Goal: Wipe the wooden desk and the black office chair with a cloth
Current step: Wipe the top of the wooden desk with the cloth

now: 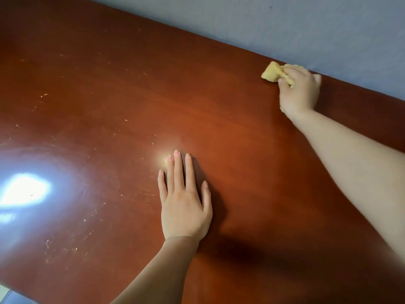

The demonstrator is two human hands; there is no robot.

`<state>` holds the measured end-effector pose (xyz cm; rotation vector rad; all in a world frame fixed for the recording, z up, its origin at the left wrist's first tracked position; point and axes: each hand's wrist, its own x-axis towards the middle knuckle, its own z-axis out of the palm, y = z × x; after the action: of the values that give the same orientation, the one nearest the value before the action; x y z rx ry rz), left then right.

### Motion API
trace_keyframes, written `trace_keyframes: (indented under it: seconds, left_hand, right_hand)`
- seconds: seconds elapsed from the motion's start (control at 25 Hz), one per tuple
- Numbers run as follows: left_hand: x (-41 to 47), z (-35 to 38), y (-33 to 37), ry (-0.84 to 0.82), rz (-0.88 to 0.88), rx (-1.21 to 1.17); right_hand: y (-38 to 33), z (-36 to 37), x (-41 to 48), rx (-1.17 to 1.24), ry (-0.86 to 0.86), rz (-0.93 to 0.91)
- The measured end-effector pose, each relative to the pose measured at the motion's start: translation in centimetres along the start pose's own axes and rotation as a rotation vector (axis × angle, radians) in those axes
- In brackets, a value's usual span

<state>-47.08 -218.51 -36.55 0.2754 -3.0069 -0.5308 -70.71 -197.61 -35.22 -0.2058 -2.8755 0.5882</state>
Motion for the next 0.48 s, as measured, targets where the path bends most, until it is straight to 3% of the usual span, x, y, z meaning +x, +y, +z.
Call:
trace_keyframes:
  seconds: [0.12, 0.32, 0.48]
  left_hand:
    - [-0.1, 0.0, -0.1, -0.001, 0.005, 0.022]
    - [0.2, 0.1, -0.1, 0.029, 0.002, 0.008]
    - [0.0, -0.1, -0.7, 0.042, 0.03, -0.139]
  right_hand:
    - [-4.4, 1.6, -0.7, 0.02, -0.044, 0.032]
    - [-9.4, 3.1, -5.4, 0.063, -0.217, -0.239]
    - [-10.7, 3.2, -9.6, 0.088, -0.279, -0.369]
